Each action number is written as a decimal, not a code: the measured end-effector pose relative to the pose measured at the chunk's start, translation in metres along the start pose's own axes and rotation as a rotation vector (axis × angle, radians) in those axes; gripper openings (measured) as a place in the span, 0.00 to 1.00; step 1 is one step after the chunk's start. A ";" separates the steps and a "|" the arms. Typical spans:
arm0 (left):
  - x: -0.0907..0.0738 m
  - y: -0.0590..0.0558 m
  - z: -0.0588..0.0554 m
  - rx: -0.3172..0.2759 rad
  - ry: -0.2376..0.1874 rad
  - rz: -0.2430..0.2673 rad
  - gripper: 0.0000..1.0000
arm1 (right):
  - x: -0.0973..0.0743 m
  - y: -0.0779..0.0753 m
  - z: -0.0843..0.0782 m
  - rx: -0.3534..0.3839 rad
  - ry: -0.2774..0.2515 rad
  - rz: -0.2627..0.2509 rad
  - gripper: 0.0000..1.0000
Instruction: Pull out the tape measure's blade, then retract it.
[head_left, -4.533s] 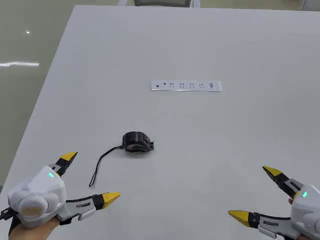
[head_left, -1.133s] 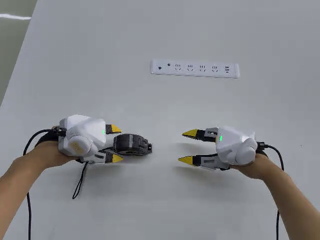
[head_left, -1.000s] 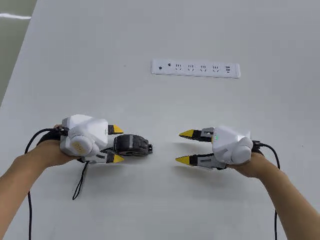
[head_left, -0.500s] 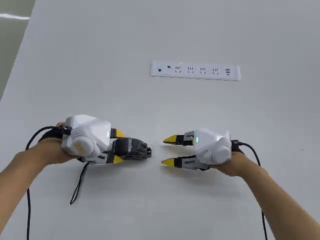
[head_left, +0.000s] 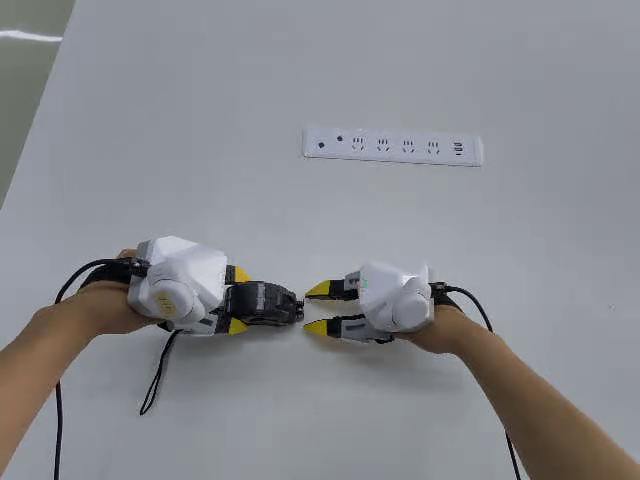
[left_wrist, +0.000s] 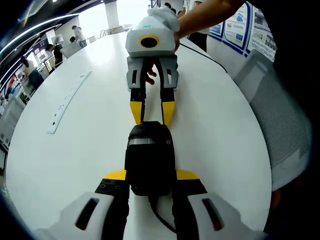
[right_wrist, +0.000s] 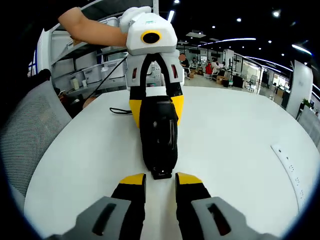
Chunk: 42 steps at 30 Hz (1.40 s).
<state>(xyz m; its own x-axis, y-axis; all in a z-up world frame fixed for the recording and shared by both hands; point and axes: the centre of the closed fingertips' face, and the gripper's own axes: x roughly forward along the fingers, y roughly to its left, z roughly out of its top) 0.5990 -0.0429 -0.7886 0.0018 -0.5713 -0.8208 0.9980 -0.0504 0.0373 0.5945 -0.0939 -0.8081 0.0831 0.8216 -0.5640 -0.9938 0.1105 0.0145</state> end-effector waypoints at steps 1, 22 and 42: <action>0.000 0.000 0.000 -0.006 0.002 0.000 0.28 | 0.002 -0.001 0.000 0.002 -0.002 0.001 0.22; -0.001 0.000 -0.001 -0.003 -0.036 0.003 0.27 | 0.008 0.001 0.001 -0.019 -0.019 0.020 0.13; -0.002 0.000 -0.001 -0.007 -0.032 0.003 0.27 | 0.008 0.001 -0.001 -0.048 0.027 0.042 0.10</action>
<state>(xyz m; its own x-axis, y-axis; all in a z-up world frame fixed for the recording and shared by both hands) 0.5987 -0.0412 -0.7874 0.0027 -0.5971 -0.8022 0.9984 -0.0433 0.0356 0.5939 -0.0879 -0.8135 0.0396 0.8093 -0.5860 -0.9988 0.0482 -0.0008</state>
